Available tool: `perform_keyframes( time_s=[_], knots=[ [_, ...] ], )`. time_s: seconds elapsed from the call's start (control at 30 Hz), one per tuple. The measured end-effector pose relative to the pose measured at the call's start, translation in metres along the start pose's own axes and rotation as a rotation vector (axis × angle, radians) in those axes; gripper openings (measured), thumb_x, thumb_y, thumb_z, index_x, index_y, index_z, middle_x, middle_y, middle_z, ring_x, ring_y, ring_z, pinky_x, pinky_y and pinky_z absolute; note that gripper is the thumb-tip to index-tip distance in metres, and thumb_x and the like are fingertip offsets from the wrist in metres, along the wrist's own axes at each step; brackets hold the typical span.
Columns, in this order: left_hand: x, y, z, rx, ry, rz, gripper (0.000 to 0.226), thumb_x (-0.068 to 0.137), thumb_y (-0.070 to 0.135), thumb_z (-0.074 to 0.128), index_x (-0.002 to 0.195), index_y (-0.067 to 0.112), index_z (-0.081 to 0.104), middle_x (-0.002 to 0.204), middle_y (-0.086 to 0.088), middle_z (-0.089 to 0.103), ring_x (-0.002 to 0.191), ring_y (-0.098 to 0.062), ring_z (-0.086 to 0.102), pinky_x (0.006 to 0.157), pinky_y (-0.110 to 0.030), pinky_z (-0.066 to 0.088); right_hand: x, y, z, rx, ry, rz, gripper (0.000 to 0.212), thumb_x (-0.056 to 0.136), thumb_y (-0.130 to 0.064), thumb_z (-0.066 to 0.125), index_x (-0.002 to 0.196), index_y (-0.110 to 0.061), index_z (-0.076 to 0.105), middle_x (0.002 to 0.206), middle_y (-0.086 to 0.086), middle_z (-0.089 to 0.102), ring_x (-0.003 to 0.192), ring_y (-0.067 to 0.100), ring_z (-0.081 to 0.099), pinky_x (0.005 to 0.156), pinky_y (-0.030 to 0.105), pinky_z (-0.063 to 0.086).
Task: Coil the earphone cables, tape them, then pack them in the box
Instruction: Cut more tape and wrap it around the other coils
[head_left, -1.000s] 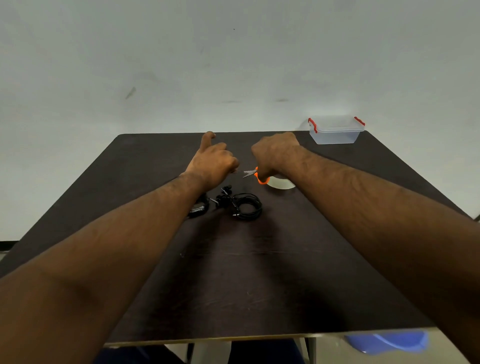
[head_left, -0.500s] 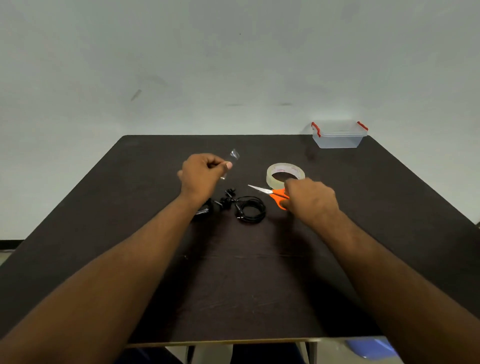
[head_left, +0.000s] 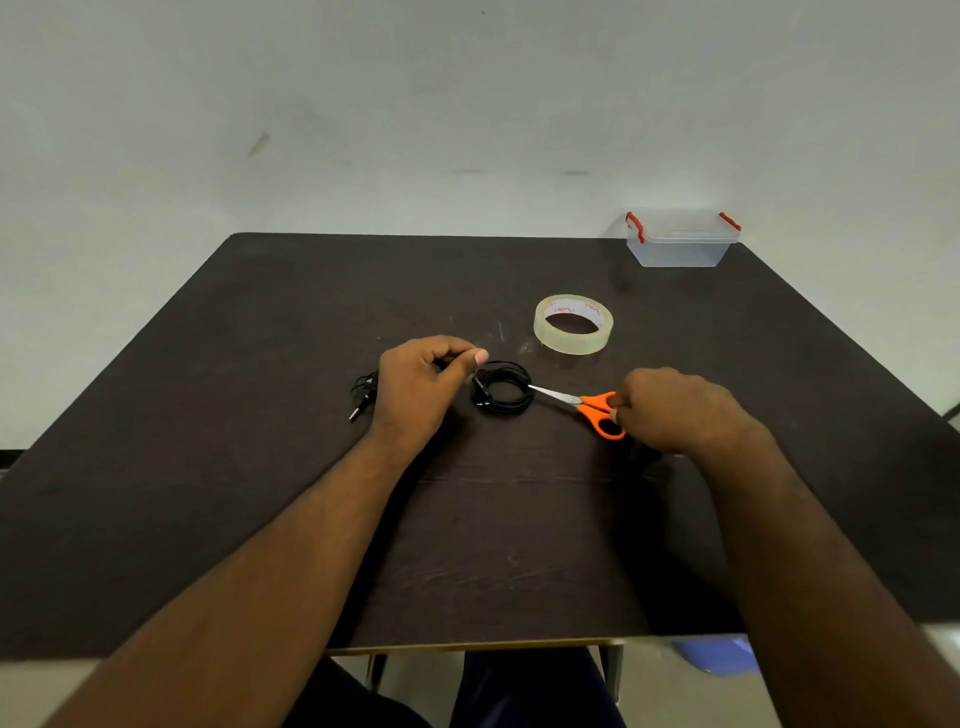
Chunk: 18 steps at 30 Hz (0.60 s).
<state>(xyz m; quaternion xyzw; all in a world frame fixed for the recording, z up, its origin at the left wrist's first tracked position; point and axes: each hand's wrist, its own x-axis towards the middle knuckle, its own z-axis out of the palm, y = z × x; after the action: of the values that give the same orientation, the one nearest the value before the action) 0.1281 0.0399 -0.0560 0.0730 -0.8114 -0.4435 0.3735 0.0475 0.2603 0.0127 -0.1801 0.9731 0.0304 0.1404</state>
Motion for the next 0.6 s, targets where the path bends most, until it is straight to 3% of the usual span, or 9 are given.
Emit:
perform_keyframes(
  time_s=[0.1, 0.27, 0.33, 0.47, 0.53, 0.6],
  knots=[
    [-0.001, -0.002, -0.001, 0.192, 0.037, 0.092, 0.008, 0.082, 0.035, 0.073, 0.079, 0.028, 0.076, 0.079, 0.02, 0.07, 0.082, -0.002, 0.062, 0.088, -0.034, 0.031, 0.0, -0.003, 0.002, 0.056, 0.269, 0.088, 0.021, 0.085, -0.034, 0.065, 0.083, -0.015, 0.054, 0.072, 0.001, 0.046, 0.072, 0.023, 0.052, 0.063, 0.033, 0.043],
    [-0.001, -0.004, 0.0, 0.213, 0.011, 0.117, 0.009, 0.081, 0.041, 0.072, 0.08, 0.032, 0.075, 0.081, 0.02, 0.071, 0.087, -0.001, 0.061, 0.086, -0.032, 0.021, 0.002, -0.02, 0.006, 0.164, 0.476, 0.04, 0.02, 0.083, -0.041, 0.069, 0.087, -0.021, 0.068, 0.074, 0.0, 0.058, 0.072, 0.021, 0.054, 0.061, 0.031, 0.043],
    [-0.001, -0.006, 0.0, 0.224, 0.007, 0.14, 0.008, 0.081, 0.042, 0.071, 0.08, 0.034, 0.074, 0.08, 0.022, 0.07, 0.087, 0.0, 0.06, 0.084, -0.031, 0.02, 0.009, -0.028, 0.007, 0.304, 0.514, -0.094, 0.02, 0.082, -0.038, 0.072, 0.096, -0.024, 0.07, 0.09, 0.003, 0.067, 0.081, 0.022, 0.059, 0.068, 0.031, 0.048],
    [-0.001, -0.005, 0.0, 0.234, -0.05, 0.183, 0.008, 0.079, 0.043, 0.072, 0.084, 0.036, 0.074, 0.077, 0.023, 0.068, 0.084, 0.0, 0.059, 0.082, -0.033, 0.023, 0.018, -0.055, 0.008, 0.84, 0.283, -0.571, 0.048, 0.078, -0.02, 0.078, 0.123, -0.028, 0.063, 0.12, -0.007, 0.064, 0.11, 0.008, 0.058, 0.095, 0.025, 0.047],
    [-0.002, -0.004, 0.0, 0.233, -0.062, 0.198, 0.009, 0.078, 0.04, 0.074, 0.085, 0.035, 0.075, 0.074, 0.022, 0.067, 0.08, -0.003, 0.059, 0.083, -0.036, 0.028, 0.028, -0.061, 0.01, 0.918, 0.197, -0.608, 0.04, 0.077, -0.016, 0.079, 0.115, -0.021, 0.069, 0.108, -0.001, 0.07, 0.101, 0.011, 0.065, 0.094, 0.032, 0.052],
    [-0.001, -0.003, -0.002, 0.201, -0.081, 0.207, 0.011, 0.077, 0.037, 0.076, 0.087, 0.032, 0.076, 0.073, 0.025, 0.063, 0.078, -0.005, 0.06, 0.083, -0.046, 0.04, 0.038, -0.06, 0.009, 0.999, 0.141, -0.631, 0.018, 0.077, -0.01, 0.078, 0.095, -0.011, 0.076, 0.088, 0.005, 0.075, 0.088, 0.017, 0.071, 0.088, 0.038, 0.056]
  ],
)
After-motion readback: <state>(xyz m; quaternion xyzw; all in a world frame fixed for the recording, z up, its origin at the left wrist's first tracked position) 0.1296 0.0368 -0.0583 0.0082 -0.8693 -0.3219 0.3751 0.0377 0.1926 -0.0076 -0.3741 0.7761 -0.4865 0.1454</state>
